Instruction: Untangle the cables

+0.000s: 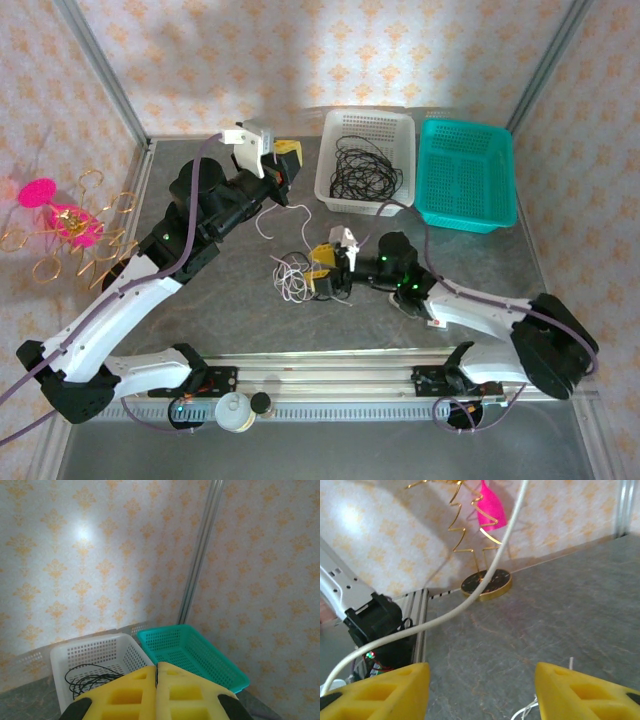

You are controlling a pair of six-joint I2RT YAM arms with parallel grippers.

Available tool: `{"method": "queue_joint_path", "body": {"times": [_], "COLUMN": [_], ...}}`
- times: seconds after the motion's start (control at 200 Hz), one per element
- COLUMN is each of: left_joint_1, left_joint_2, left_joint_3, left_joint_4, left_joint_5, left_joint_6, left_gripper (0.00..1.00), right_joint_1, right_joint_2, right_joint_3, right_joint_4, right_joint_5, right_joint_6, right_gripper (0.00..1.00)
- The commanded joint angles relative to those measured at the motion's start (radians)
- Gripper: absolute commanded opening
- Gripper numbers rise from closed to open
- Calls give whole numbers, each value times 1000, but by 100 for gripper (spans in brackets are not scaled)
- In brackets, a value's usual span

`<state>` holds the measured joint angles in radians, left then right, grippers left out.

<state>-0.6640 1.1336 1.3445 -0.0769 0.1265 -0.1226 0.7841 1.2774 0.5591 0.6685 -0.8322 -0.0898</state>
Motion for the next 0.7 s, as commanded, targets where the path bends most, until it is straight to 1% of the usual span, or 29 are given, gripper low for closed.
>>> {"method": "queue_joint_path", "body": {"times": [0.0,0.065,0.135,0.23,0.3,0.395,0.496,0.596,0.696], "left_joint_1": [-5,-4,-4,-4,-5,-5,-5,-4,-5], "left_joint_2": [-12,-14,-18,-22,-24,-24,-24,-21,-21], "left_joint_3": [-7,-4,1,6,10,12,7,6,7], "left_joint_4": [-10,-12,-17,-21,-27,-35,-34,-31,-25], "left_joint_5": [23,20,17,13,9,1,-4,-2,4], "left_joint_6": [-17,-14,-9,-1,7,18,22,21,18], "left_gripper": [0,0,0,0,0,0,0,0,0], "right_joint_1": [3,3,3,2,3,3,3,3,3], "right_joint_2": [52,90,125,139,133,120,101,88,87], "right_joint_3": [50,59,68,69,61,57,57,49,49], "right_joint_4": [118,161,174,134,104,67,33,41,38], "right_joint_5": [-23,-54,-90,-34,3,39,43,39,83], "right_joint_6": [-6,33,56,58,46,25,-4,-25,-61], "right_gripper": [52,46,43,38,37,37,38,43,50]}}
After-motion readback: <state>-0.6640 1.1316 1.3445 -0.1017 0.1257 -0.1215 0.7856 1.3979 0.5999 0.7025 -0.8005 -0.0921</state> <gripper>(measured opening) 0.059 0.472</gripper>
